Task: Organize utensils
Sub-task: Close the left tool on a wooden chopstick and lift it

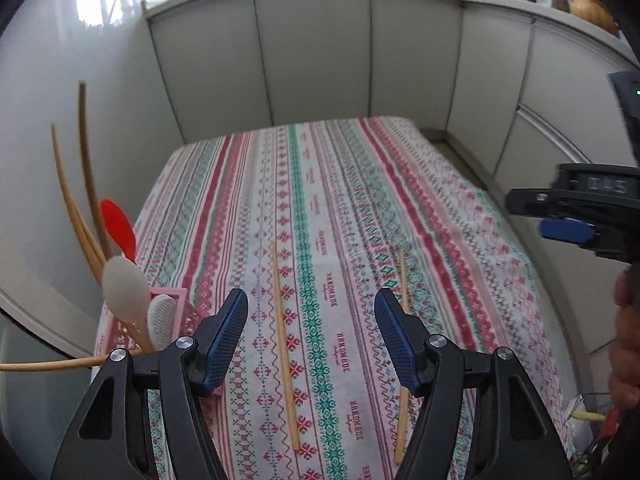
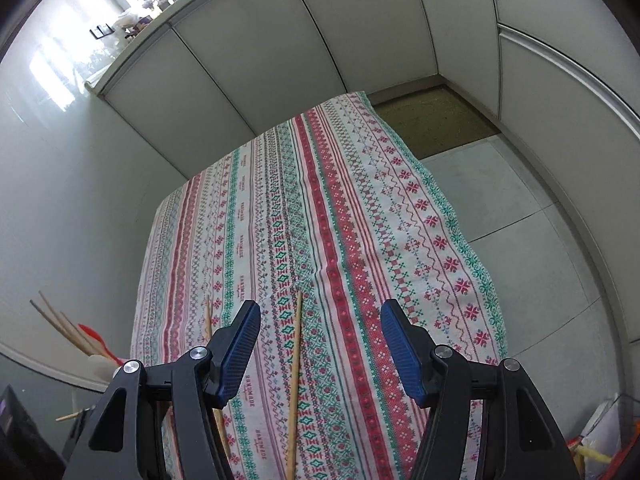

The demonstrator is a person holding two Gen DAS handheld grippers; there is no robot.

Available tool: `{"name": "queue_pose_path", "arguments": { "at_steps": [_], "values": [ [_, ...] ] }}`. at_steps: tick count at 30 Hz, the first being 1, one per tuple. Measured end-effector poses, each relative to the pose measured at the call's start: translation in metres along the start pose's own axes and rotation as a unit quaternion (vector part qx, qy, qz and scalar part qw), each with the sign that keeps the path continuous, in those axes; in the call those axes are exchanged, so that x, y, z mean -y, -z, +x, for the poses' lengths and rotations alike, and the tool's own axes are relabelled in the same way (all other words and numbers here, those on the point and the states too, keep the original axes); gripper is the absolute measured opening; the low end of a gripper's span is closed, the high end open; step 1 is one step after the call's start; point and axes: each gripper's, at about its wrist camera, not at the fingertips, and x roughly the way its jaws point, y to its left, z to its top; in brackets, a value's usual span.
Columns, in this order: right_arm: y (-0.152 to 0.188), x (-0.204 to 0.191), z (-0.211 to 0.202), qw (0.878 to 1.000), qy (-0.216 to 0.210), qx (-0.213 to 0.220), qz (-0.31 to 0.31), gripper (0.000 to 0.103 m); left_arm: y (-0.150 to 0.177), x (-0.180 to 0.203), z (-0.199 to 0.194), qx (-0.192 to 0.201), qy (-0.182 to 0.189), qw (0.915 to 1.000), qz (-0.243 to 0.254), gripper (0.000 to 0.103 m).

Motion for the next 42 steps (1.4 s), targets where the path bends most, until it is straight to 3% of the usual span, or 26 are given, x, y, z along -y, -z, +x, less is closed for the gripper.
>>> {"name": "queue_pose_path", "arguments": {
  "at_steps": [2, 8, 13, 17, 26, 30, 32, 33, 34, 42],
  "values": [
    [0.002, -0.002, 0.009, 1.0, 0.005, -0.015, -0.007, 0.064, -0.007, -0.008, 0.025, -0.033, 0.0, 0.9993, -0.015, 0.068],
    [0.009, -0.007, 0.032, 0.999, 0.008, -0.049, -0.018, 0.064, -0.019, -0.02, 0.072, -0.066, -0.024, 0.9972, -0.028, 0.068],
    [0.015, -0.011, 0.048, 0.997, -0.005, -0.067, -0.022, 0.061, -0.022, -0.031, 0.104, -0.107, -0.019, 0.9935, -0.034, 0.068],
    [0.017, -0.007, 0.059, 0.996, -0.028, -0.086, 0.003, 0.051, -0.018, -0.031, 0.119, -0.112, -0.046, 0.9926, -0.01, 0.068],
    [0.019, -0.013, 0.065, 0.996, -0.029, -0.089, -0.006, 0.048, -0.018, -0.029, 0.14, -0.117, -0.061, 0.9912, 0.004, 0.064],
    [0.019, -0.009, 0.066, 0.996, -0.027, -0.091, 0.0, 0.047, -0.015, -0.031, 0.146, -0.121, -0.053, 0.9912, -0.005, 0.049],
    [0.019, -0.008, 0.067, 0.996, -0.028, -0.09, 0.001, 0.046, -0.015, -0.03, 0.145, -0.124, -0.028, 0.9918, -0.013, 0.03],
    [0.019, -0.008, 0.067, 0.996, -0.029, -0.09, 0.0, 0.046, -0.015, -0.028, 0.145, -0.125, -0.018, 0.9919, -0.013, 0.013],
    [0.019, -0.009, 0.068, 0.995, -0.03, -0.092, -0.002, 0.045, -0.014, -0.025, 0.144, -0.128, -0.012, 0.9917, -0.009, 0.007],
    [0.022, -0.01, 0.078, 0.994, -0.031, -0.104, -0.014, 0.043, -0.019, -0.019, 0.124, -0.117, 0.062, 0.9906, -0.034, 0.006]
  ]
}}
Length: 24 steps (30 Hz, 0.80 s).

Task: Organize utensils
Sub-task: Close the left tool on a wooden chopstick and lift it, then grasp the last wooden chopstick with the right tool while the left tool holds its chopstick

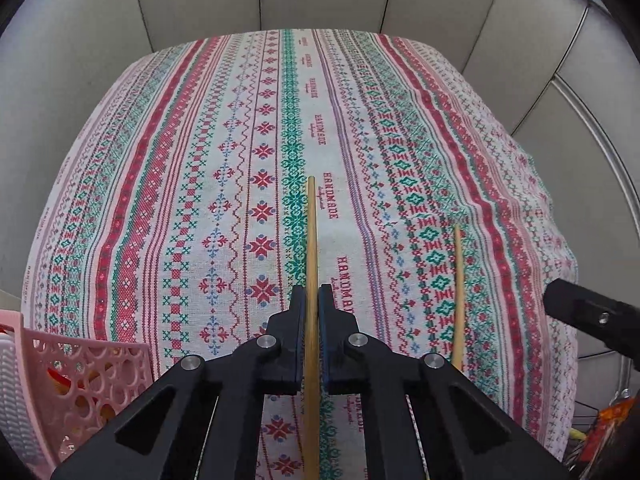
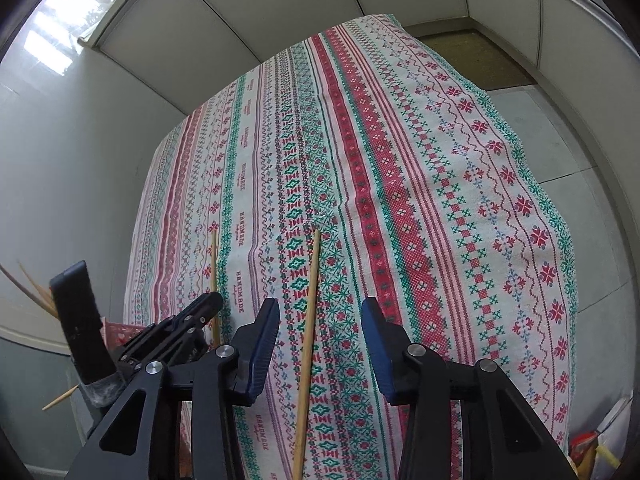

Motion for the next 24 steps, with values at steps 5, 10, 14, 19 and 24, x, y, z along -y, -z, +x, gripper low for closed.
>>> {"name": "queue_pose_path", "arguments": {
  "at_steps": [5, 10, 14, 19, 24],
  "values": [
    [0.0, -0.003, 0.014, 1.0, -0.007, -0.018, -0.007, 0.043, -0.001, -0.001, -0.025, 0.029, 0.044, 0.9985, -0.016, 0.006],
    [0.001, -0.007, 0.026, 0.999, -0.004, -0.031, -0.018, 0.041, 0.0, 0.002, -0.052, 0.067, 0.068, 0.9954, -0.007, 0.006],
    [0.0, -0.012, 0.035, 0.999, 0.006, -0.036, -0.029, 0.038, 0.004, 0.003, -0.07, 0.094, 0.071, 0.993, 0.001, 0.006],
    [-0.002, -0.021, 0.047, 0.998, 0.019, -0.036, -0.048, 0.034, 0.013, 0.005, -0.092, 0.132, 0.071, 0.9886, 0.017, 0.006],
    [-0.002, -0.029, 0.058, 0.996, 0.033, -0.04, -0.066, 0.03, 0.019, -0.003, -0.105, 0.152, 0.08, 0.985, 0.014, 0.006]
  ]
}}
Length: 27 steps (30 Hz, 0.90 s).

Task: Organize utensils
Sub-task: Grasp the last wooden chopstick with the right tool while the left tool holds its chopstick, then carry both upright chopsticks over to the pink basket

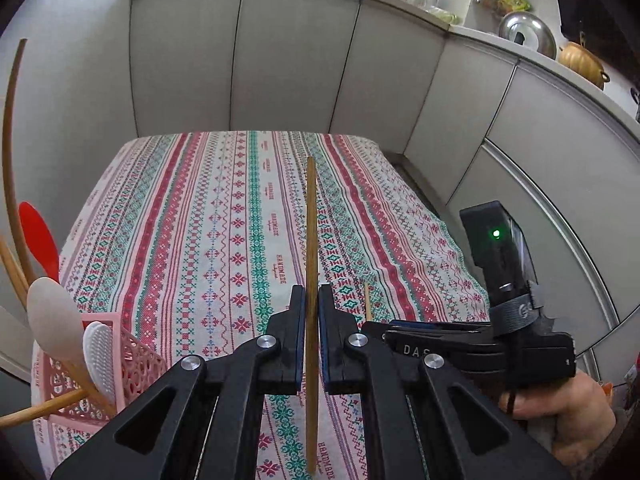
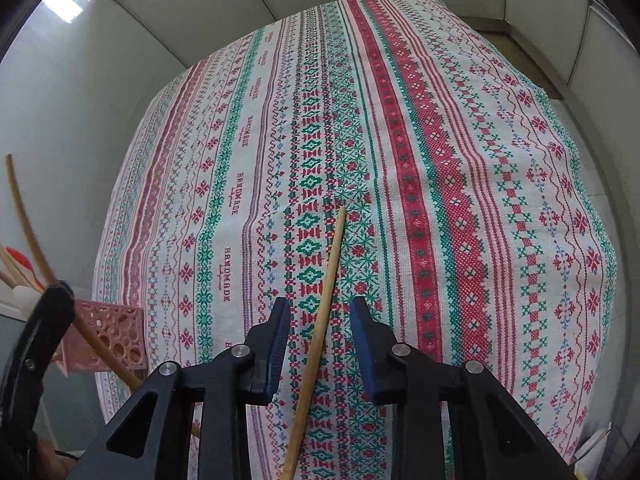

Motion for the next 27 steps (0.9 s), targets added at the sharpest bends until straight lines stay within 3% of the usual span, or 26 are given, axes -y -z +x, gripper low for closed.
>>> {"name": "queue_pose_path", "arguments": {
  "at_steps": [6, 10, 12, 15, 21, 27],
  "values": [
    [0.0, -0.014, 0.019, 1.0, 0.008, -0.007, -0.011, 0.026, -0.002, -0.004, -0.02, 0.027, 0.011, 0.9996, -0.001, 0.006],
    [-0.002, -0.019, 0.022, 0.999, 0.028, -0.004, -0.022, 0.019, -0.001, -0.005, -0.032, 0.037, 0.018, 0.9991, 0.002, 0.006],
    [-0.003, -0.02, 0.024, 0.999, 0.039, -0.005, -0.026, 0.009, -0.001, -0.005, -0.036, 0.043, 0.018, 0.9989, 0.006, 0.006],
    [-0.004, -0.021, 0.02, 0.999, 0.032, 0.0, -0.017, 0.007, 0.001, -0.005, -0.04, 0.048, 0.014, 0.9987, 0.012, 0.006],
    [-0.002, -0.031, -0.026, 0.998, -0.004, 0.057, -0.021, 0.006, 0.002, -0.009, -0.042, 0.049, 0.015, 0.9986, 0.006, 0.006],
    [0.003, -0.043, -0.072, 0.989, -0.023, 0.136, -0.043, 0.006, 0.0, -0.01, -0.048, 0.055, 0.019, 0.9983, 0.004, 0.006]
  ]
}}
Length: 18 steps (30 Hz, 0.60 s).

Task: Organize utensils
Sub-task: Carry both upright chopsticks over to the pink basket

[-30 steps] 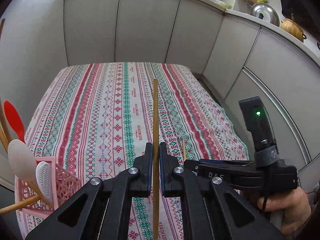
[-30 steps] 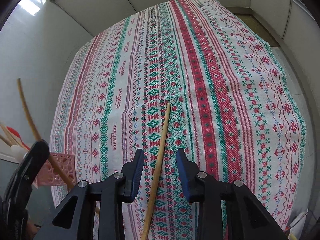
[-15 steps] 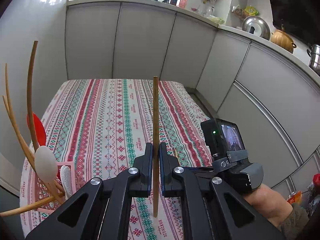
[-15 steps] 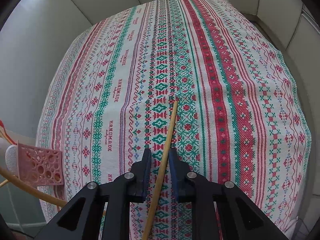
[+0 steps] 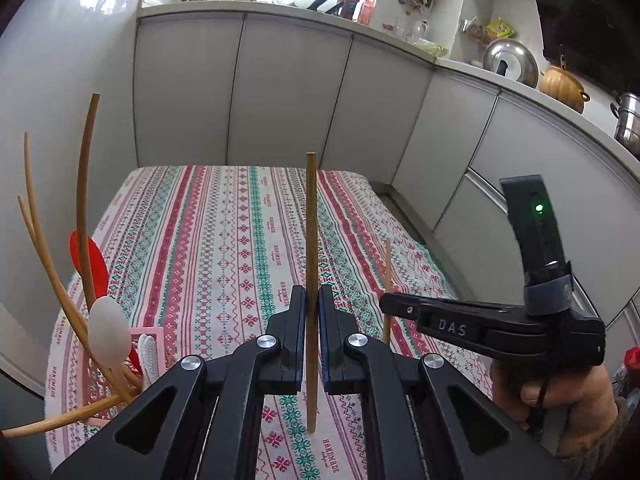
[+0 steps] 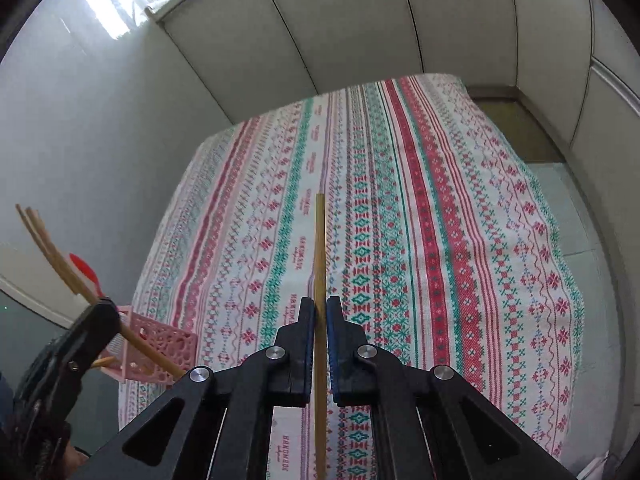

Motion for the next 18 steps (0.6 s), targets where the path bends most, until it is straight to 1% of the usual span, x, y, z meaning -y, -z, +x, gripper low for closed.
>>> {"name": "queue_pose_path", "arguments": {
  "at_steps": [5, 11, 14, 18],
  "values": [
    [-0.004, -0.007, -0.023, 0.999, 0.001, 0.033, -0.018, 0.006, -0.001, 0.0, -0.006, 0.005, 0.003, 1.0, 0.002, 0.006],
    [-0.005, -0.019, -0.053, 0.996, -0.002, 0.077, -0.04, 0.006, -0.005, -0.001, -0.021, 0.021, 0.011, 0.9997, 0.005, 0.006],
    [-0.005, -0.024, -0.063, 0.994, 0.002, 0.094, -0.048, 0.006, -0.007, -0.003, -0.031, 0.03, 0.016, 0.9994, 0.003, 0.006],
    [-0.008, -0.023, -0.072, 0.993, 0.003, 0.113, -0.043, 0.006, -0.014, -0.005, -0.055, 0.054, 0.027, 0.9982, 0.002, 0.006]
  ]
}}
